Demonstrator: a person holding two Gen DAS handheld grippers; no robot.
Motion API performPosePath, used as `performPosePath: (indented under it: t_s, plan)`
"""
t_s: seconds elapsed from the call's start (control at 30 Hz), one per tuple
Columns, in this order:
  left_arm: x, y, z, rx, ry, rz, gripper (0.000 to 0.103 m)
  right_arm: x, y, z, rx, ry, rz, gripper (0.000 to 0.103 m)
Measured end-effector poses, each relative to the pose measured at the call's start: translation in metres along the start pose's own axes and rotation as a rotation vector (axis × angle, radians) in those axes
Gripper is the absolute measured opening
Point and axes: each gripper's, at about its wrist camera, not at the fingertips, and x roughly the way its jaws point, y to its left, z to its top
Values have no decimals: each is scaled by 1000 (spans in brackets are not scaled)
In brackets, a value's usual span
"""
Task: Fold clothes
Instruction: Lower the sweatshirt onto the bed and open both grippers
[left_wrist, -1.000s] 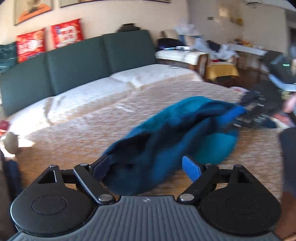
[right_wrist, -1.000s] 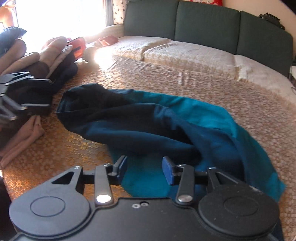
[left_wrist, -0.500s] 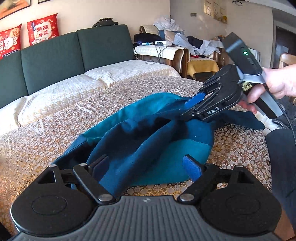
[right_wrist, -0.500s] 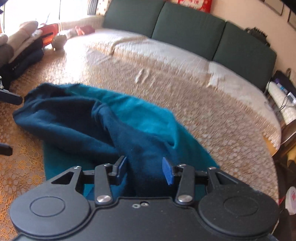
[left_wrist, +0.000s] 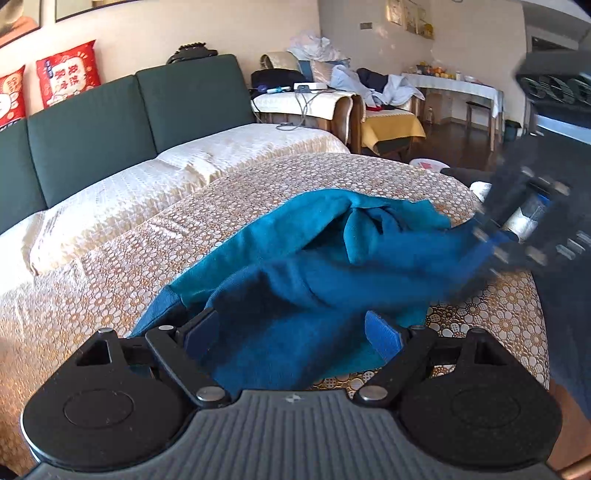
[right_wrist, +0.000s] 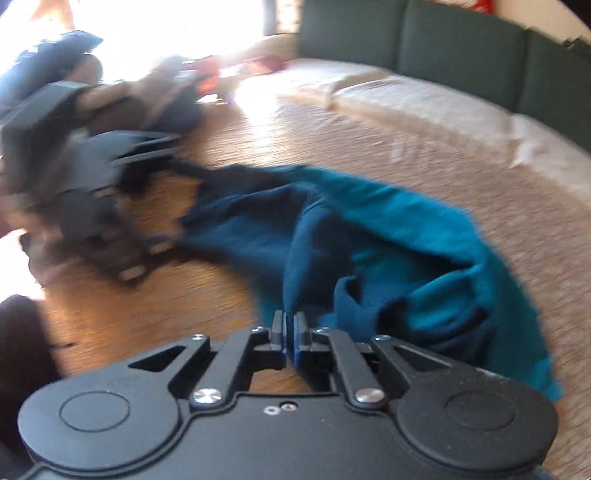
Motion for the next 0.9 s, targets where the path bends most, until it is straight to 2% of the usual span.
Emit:
performPosePath:
  t_s: [0.2, 0.3, 0.67, 0.73, 0.9]
  plan:
    - [-3, -7, 2, 15, 5, -28, 86, 9, 39, -33, -26, 117, 156, 103]
    - [-1, -15, 0, 25, 12, -45, 86, 16, 50, -43, -33, 150, 178, 103]
    - [13, -31, -12, 31, 76, -96, 86, -11, 26, -27, 6, 99, 167, 103]
    - [15, -36, -19, 31, 111, -123, 86, -17, 20, -23, 14, 88, 165, 103]
    - [22, -53, -39, 58, 211, -167, 86, -14, 3, -17, 43, 76, 82, 103]
